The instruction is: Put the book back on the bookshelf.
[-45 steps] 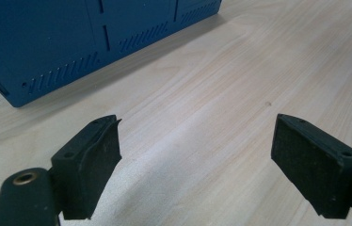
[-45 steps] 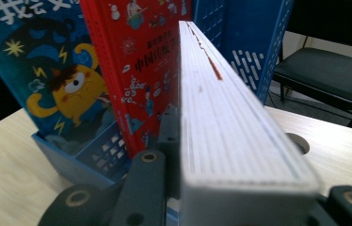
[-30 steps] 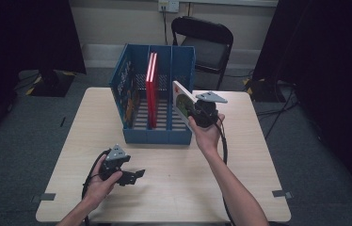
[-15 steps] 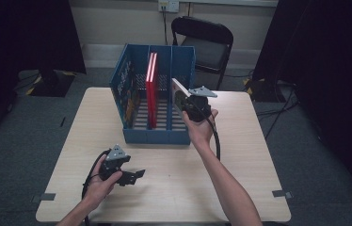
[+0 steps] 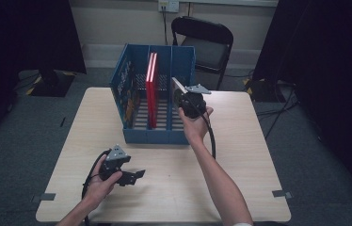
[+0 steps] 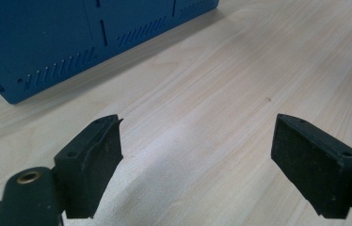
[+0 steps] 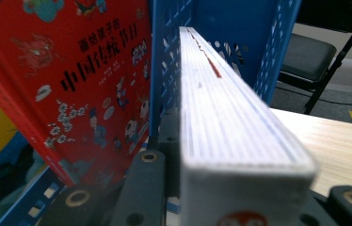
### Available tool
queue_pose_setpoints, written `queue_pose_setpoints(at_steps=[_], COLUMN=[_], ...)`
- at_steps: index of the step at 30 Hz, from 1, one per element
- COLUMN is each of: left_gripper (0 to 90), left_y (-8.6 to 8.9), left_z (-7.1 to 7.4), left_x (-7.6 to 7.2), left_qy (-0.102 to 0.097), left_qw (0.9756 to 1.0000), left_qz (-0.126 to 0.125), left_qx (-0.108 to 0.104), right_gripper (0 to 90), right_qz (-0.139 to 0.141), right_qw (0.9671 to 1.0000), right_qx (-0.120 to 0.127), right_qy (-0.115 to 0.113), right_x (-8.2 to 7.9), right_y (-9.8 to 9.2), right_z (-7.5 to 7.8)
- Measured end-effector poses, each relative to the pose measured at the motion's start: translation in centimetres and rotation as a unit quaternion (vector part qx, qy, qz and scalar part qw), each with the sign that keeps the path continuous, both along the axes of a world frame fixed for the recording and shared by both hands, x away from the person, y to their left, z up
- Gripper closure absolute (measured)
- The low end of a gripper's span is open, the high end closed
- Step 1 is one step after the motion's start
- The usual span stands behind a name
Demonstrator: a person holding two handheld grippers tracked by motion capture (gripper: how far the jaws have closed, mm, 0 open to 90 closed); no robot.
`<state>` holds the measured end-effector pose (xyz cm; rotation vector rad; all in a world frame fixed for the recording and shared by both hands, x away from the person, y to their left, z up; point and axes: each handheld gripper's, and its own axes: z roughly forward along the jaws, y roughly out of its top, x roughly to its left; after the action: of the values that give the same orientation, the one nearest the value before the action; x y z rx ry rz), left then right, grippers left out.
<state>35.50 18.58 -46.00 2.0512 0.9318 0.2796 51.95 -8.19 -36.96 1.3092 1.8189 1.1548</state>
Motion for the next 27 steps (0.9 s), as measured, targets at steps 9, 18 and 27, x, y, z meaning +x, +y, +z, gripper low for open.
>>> queue_pose_setpoints(at_steps=[9, 18, 27], left_gripper=[16.7, 16.7, 16.9], left_y=[0.0, 0.0, 0.1], left_z=[0.0, 0.0, 0.0], left_x=[0.0, 0.0, 0.0], left_qy=[0.000, -0.001, -0.001], left_qw=[1.0000, 1.0000, 1.0000], left_qz=[0.002, 0.002, 0.007], left_qx=[-0.001, -0.002, -0.003], right_gripper=[76.5, 76.5, 76.4], right_qz=[-0.010, -0.011, -0.011], right_qw=[0.9998, 0.9997, 0.9994], right_qx=[0.004, -0.003, -0.007], right_qy=[0.014, 0.023, 0.031], right_x=[0.9, 1.8, 1.9], right_y=[0.3, 0.6, 0.8], right_z=[-0.9, -2.1, -3.3])
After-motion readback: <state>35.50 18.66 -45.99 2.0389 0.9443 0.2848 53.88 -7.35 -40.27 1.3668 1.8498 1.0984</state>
